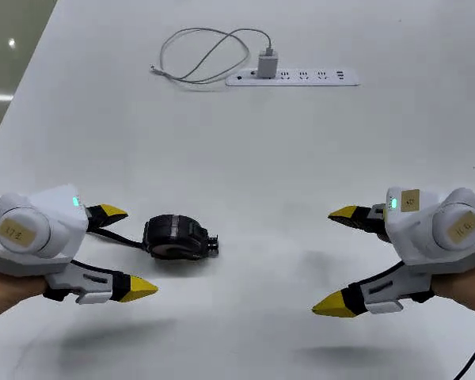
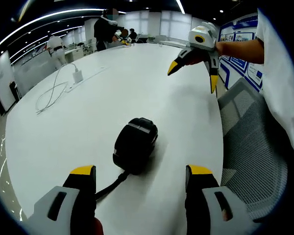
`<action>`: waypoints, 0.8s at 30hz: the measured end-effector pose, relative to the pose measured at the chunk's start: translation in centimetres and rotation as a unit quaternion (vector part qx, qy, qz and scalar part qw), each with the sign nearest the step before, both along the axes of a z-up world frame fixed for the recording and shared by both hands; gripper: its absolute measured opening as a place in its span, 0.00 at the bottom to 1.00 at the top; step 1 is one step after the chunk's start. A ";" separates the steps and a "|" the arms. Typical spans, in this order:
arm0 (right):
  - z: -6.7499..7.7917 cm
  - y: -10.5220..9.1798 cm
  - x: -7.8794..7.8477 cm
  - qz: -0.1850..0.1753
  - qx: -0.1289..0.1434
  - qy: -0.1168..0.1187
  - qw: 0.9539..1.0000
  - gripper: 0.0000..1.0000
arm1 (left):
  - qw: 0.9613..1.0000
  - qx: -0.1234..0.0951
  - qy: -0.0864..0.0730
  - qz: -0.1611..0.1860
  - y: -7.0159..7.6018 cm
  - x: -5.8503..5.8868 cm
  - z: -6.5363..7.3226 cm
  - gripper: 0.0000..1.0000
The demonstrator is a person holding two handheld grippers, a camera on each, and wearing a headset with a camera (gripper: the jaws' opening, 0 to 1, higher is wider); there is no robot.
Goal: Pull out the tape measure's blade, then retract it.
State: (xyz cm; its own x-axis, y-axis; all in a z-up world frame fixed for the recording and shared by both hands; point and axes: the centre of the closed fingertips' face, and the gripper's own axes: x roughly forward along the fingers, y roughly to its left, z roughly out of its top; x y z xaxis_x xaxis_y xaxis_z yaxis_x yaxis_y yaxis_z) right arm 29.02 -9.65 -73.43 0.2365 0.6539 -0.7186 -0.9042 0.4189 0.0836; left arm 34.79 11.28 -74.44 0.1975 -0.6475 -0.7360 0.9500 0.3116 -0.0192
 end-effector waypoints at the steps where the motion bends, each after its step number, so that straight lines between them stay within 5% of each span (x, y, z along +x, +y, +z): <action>1: 0.0 0.0 0.2 0.001 0.000 0.000 1.000 0.82 | 1.000 0.002 0.001 -0.003 -0.1 0.1 -0.1 0.70; 24: -0.5 1.5 2.1 0.020 0.014 -0.001 1.000 0.78 | 0.998 0.036 -0.003 -0.060 -1.1 1.4 -1.6 0.58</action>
